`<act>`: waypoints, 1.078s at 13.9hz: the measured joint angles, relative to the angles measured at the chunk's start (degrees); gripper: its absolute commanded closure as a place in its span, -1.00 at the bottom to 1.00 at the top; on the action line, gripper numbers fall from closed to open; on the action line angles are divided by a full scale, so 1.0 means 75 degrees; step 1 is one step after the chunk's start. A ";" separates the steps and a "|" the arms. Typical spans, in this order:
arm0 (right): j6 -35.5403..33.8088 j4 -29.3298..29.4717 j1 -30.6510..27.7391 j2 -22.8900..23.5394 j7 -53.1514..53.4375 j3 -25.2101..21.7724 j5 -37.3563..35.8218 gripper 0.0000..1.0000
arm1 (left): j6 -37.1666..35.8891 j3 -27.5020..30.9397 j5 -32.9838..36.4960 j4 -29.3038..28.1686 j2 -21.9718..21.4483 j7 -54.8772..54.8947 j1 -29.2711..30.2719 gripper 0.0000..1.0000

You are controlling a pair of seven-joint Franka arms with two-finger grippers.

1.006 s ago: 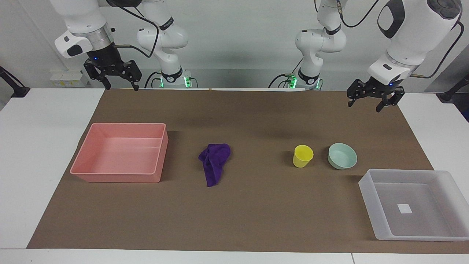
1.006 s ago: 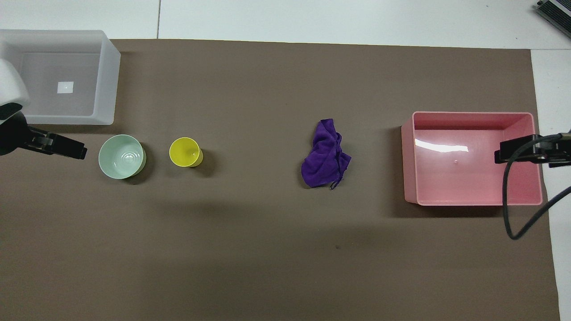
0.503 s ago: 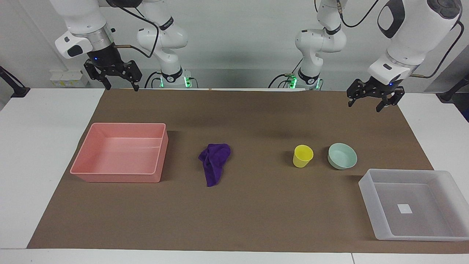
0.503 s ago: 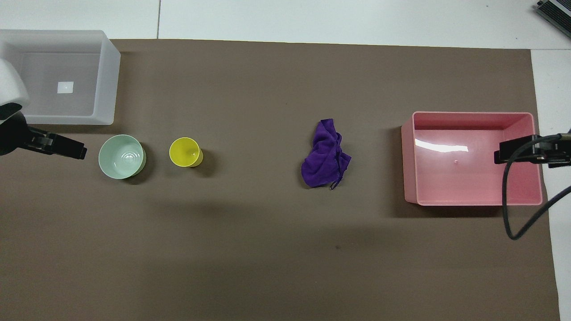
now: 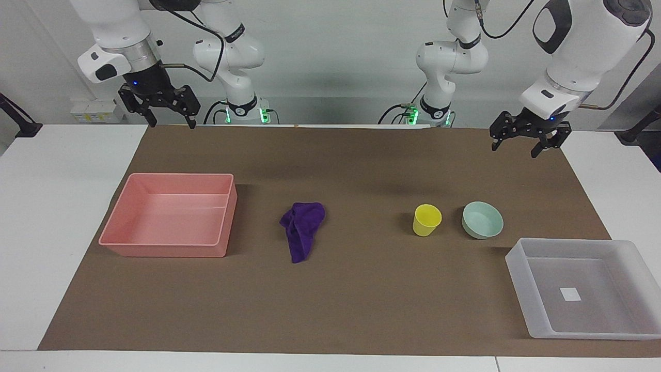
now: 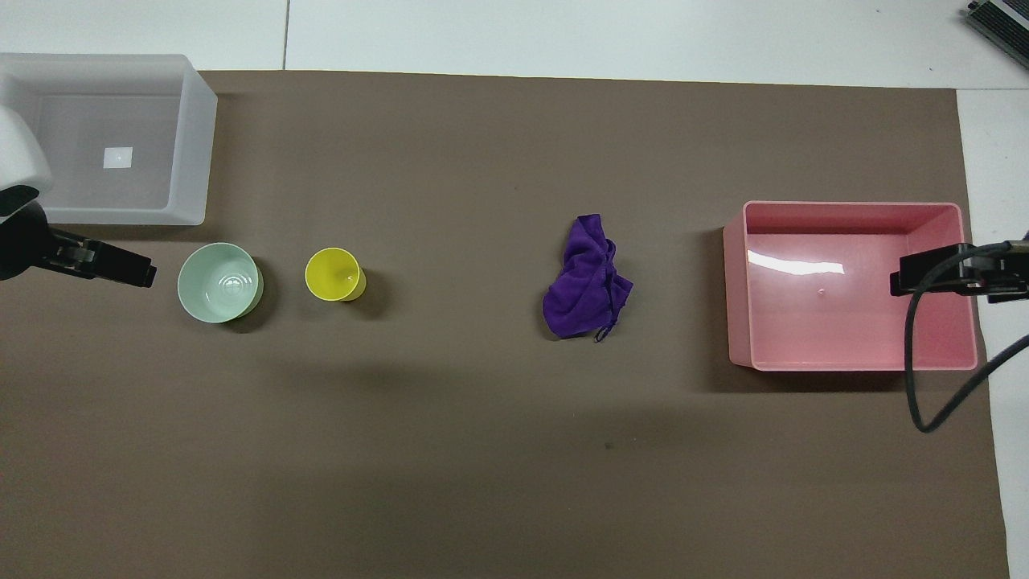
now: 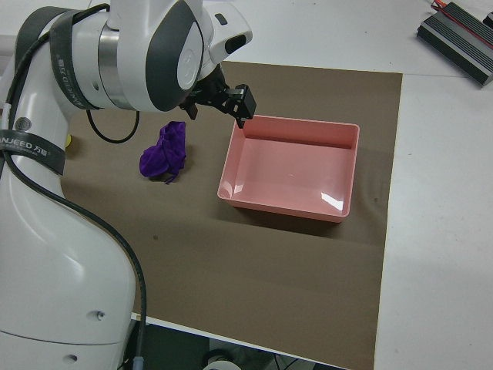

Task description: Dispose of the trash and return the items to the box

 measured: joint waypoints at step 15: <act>0.3977 -0.1588 0.2063 0.1233 0.1608 0.0075 0.0011 -1.00 | 0.2906 0.0031 0.0010 -0.2220 -0.0371 0.0000 0.0326 -1.00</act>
